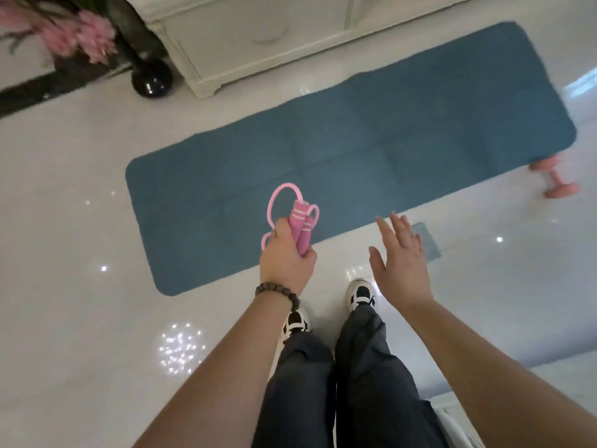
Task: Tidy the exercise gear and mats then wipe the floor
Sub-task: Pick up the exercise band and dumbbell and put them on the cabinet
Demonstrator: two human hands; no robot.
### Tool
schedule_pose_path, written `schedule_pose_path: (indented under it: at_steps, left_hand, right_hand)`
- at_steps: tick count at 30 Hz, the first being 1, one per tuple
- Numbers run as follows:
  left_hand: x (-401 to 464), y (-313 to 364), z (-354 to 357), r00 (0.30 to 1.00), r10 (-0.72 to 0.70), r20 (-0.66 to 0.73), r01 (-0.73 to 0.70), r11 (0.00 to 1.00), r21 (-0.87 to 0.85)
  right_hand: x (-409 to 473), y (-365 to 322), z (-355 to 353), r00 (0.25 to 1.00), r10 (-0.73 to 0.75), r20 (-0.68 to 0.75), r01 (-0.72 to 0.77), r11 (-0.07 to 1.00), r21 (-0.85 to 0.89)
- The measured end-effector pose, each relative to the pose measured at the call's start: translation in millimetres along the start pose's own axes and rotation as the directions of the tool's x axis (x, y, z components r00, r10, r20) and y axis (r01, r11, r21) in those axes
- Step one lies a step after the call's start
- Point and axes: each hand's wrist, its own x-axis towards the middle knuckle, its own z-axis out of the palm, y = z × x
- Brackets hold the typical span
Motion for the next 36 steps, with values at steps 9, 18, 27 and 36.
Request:
schedule_pose_path:
  at_steps: [9, 18, 27, 36]
  left_hand:
    - [-70, 127, -32, 0.928, 0.295, 0.227, -0.33, 0.934, 0.136]
    - [-115, 245, 34, 0.792, 0.482, 0.374, -0.56, 0.818, 0.132]
    - [-141, 386, 165, 0.801, 0.474, 0.367, -0.559, 0.812, 0.17]
    - [-151, 516, 271, 0.884, 0.393, 0.251, -0.435, 0.89, 0.135]
  right_hand:
    - [-116, 45, -133, 0.879, 0.387, -0.279, -0.371, 0.922, 0.113]
    - [-184, 120, -201, 0.711, 0.602, -0.365, -0.54, 0.799, 0.265]
    - [-171, 290, -278, 0.703, 0.629, -0.332, -0.55, 0.776, 0.309]
    - [-130, 444, -384, 0.756, 0.551, -0.355, -0.472, 0.833, 0.287]
